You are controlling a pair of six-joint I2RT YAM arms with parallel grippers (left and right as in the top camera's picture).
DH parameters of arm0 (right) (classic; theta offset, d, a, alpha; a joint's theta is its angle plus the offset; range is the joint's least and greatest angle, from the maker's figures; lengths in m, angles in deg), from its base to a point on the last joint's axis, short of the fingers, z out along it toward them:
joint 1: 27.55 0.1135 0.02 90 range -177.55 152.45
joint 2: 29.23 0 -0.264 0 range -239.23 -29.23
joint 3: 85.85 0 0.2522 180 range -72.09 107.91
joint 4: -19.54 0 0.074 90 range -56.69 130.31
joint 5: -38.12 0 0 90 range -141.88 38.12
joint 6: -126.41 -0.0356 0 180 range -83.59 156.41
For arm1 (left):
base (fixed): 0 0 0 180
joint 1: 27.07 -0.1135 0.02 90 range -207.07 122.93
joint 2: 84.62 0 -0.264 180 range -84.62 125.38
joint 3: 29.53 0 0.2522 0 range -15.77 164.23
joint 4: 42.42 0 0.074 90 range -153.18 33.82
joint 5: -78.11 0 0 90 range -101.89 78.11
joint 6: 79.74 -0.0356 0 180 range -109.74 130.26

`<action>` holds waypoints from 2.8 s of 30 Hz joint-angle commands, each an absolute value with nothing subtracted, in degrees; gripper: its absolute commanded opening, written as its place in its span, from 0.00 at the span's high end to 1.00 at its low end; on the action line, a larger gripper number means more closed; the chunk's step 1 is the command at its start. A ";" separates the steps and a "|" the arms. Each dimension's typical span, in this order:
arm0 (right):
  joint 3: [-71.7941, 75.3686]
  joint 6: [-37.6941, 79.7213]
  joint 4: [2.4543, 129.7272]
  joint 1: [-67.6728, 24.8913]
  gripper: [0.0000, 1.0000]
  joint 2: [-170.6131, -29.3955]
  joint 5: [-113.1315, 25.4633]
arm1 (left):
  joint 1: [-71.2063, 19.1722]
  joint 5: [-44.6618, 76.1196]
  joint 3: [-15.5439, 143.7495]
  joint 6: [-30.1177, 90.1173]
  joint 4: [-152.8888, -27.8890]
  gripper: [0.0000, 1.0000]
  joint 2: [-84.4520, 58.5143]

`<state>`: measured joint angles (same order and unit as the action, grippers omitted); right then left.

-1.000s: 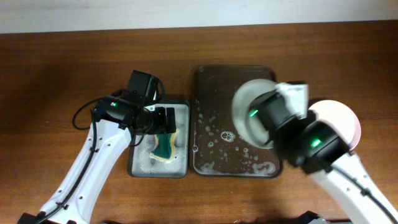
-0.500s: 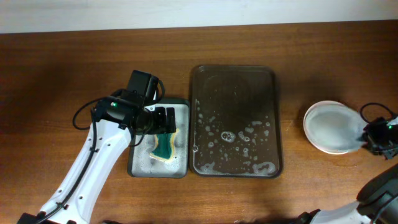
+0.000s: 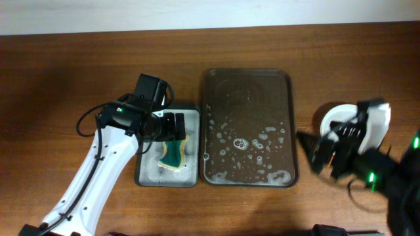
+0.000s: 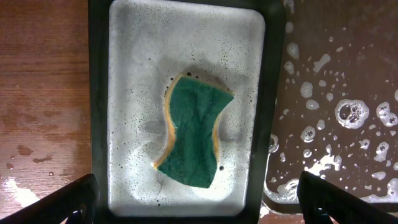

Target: Clean dirty plates on tray and stack at the side

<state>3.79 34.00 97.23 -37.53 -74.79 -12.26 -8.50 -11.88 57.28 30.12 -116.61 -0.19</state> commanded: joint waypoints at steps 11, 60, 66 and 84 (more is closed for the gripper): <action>-1.37 42.21 101.62 -26.01 0.01 -60.61 -27.52 | -8.61 -11.64 57.46 29.90 -116.67 0.00 -0.96; -71.77 42.00 36.03 -26.06 0.01 -29.44 -31.58 | -15.38 -11.20 12.06 18.34 -59.38 0.00 -55.19; -71.77 42.00 36.03 -26.06 0.01 -29.42 -31.61 | -17.20 -12.88 -7.04 18.27 -55.12 0.00 -78.70; -71.77 42.00 36.03 -26.06 0.01 -29.55 -31.58 | -19.73 -13.12 -15.24 18.30 -60.98 0.00 -83.99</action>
